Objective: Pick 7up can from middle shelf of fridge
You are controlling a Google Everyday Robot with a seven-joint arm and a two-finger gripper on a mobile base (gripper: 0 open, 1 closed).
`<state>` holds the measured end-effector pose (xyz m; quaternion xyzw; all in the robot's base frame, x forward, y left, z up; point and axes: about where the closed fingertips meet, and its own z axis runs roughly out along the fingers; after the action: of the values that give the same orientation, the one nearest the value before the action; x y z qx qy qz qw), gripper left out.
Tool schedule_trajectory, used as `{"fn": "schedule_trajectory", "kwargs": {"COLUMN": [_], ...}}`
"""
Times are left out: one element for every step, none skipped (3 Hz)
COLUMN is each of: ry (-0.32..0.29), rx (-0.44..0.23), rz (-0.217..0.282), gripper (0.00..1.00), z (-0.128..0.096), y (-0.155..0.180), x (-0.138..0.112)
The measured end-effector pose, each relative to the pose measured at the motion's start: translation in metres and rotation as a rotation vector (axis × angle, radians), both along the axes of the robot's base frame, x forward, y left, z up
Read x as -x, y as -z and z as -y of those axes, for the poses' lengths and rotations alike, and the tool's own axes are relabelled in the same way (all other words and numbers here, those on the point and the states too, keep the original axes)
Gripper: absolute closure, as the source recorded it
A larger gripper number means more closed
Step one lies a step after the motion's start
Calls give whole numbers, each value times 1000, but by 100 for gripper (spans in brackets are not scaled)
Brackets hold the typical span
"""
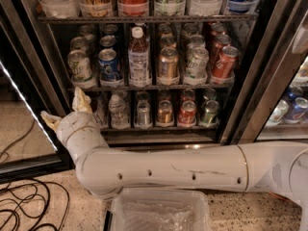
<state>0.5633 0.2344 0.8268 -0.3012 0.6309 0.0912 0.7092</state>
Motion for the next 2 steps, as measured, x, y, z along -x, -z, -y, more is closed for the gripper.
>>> {"fn": "schedule_trajectory", "kwargs": {"ry": [71, 142], "rx": [-42, -64], "rz": [24, 50], "gripper": [31, 31], "z": [-2, -3], "y": [-5, -10], "x": [-7, -15]}}
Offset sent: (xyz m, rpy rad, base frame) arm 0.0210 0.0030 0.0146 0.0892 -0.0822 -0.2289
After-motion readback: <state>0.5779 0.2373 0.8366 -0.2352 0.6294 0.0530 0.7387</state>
